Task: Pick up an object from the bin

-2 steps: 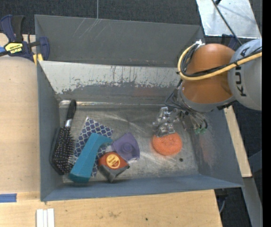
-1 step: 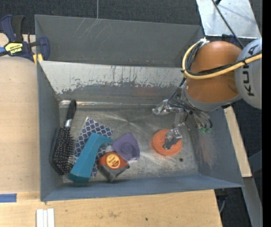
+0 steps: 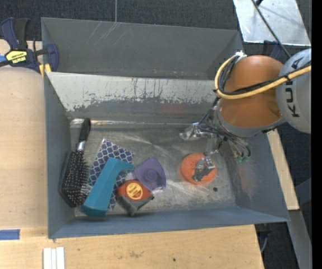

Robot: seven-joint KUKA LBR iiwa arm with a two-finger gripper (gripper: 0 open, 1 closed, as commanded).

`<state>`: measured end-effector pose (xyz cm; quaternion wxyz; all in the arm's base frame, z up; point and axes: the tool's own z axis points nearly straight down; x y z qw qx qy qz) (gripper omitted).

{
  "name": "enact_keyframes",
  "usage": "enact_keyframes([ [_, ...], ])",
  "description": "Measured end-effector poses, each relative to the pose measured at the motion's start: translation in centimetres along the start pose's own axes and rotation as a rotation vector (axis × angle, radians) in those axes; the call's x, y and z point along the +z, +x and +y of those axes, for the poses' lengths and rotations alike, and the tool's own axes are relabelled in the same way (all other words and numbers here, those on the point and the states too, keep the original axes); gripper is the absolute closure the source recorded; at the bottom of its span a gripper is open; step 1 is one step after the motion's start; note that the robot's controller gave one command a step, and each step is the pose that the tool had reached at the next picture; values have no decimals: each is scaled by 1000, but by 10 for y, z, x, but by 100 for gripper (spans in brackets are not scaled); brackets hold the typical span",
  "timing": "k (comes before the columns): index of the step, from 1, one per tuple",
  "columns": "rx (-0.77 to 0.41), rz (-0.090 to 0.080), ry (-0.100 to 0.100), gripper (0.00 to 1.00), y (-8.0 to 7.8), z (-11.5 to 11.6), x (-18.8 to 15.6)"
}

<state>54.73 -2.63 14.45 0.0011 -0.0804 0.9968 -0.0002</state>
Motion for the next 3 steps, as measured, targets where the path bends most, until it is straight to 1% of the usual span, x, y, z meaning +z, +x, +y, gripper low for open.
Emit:
enact_keyframes([
  [1,-172,-5,0,100,-11,-30,68],
  [2,-172,-5,0,100,-11,-30,68],
  [3,-287,-2,0,100,-6,-36,-56],
])
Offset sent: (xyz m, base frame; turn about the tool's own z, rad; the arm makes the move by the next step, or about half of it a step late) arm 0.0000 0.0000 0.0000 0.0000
